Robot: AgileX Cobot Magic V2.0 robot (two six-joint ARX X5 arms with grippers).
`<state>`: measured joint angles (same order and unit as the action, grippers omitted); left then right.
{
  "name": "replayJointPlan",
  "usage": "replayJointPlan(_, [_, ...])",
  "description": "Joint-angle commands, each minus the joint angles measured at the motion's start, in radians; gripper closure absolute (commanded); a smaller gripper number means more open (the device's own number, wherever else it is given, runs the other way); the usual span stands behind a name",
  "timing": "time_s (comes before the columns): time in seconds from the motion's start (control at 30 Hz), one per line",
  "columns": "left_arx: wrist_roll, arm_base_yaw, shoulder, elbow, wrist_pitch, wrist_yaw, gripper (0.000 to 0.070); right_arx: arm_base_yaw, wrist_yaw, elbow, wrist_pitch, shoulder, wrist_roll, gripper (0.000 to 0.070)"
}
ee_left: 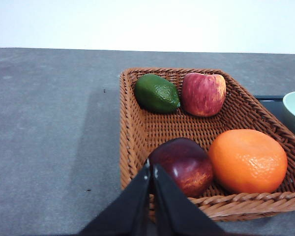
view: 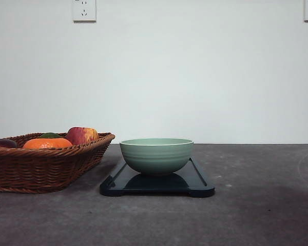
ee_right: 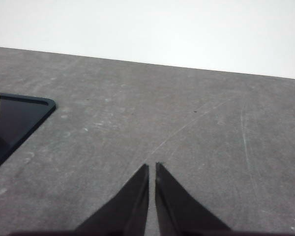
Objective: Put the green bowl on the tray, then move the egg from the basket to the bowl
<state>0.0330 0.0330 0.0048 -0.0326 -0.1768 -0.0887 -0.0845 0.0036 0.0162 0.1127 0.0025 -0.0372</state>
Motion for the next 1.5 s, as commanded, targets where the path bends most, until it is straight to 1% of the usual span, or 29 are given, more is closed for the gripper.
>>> replayJointPlan(0.0, [-0.014, 0.0, -0.001, 0.019, -0.007, -0.004, 0.07, -0.001, 0.001, -0.005, -0.008, 0.001, 0.007, 0.0684])
replayJointPlan(1.47, [-0.014, 0.0, -0.001, 0.019, -0.007, -0.004, 0.07, -0.001, 0.001, -0.005, -0.008, 0.001, 0.007, 0.0684])
